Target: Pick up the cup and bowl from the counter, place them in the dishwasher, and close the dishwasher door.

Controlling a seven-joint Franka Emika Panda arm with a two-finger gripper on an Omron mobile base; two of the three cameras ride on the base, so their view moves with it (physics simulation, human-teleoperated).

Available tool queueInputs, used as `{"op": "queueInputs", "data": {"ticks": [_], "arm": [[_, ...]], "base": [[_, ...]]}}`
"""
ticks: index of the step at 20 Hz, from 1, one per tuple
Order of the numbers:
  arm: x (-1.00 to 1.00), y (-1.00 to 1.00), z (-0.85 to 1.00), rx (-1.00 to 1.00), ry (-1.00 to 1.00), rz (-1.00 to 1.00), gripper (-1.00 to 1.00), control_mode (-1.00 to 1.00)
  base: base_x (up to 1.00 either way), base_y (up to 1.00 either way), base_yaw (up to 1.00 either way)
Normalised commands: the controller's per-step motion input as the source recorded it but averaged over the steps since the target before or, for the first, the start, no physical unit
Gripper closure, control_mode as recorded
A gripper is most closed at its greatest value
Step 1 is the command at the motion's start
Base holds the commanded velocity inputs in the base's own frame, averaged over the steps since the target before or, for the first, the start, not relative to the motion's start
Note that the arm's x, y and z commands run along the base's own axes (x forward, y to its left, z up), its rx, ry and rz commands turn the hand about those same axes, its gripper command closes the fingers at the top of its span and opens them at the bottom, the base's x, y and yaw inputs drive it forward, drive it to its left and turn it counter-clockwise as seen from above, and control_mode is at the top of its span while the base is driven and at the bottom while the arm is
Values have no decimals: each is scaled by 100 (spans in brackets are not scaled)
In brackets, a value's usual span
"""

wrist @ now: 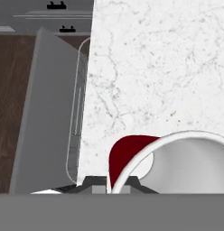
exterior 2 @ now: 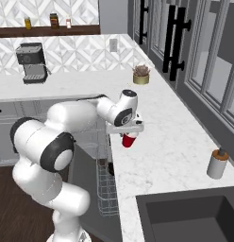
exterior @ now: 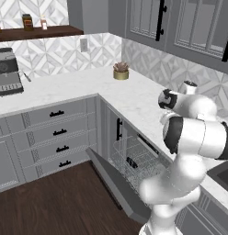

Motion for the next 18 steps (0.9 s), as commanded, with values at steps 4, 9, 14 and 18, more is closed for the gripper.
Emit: {"op": "queueInputs", "data": {"ticks": [4, 9, 14, 18], "arm": [[-69, 100, 23, -9, 7, 0, 100, -100], [-23, 95, -36, -13, 5, 0, 100, -100], [6, 70, -60, -18, 3, -4, 100, -100], [32, 30, -59, -13, 14, -6, 100, -100]], "base": [[0, 0, 0], [0, 0, 0], [0, 0, 0], [0, 0, 0]]}}
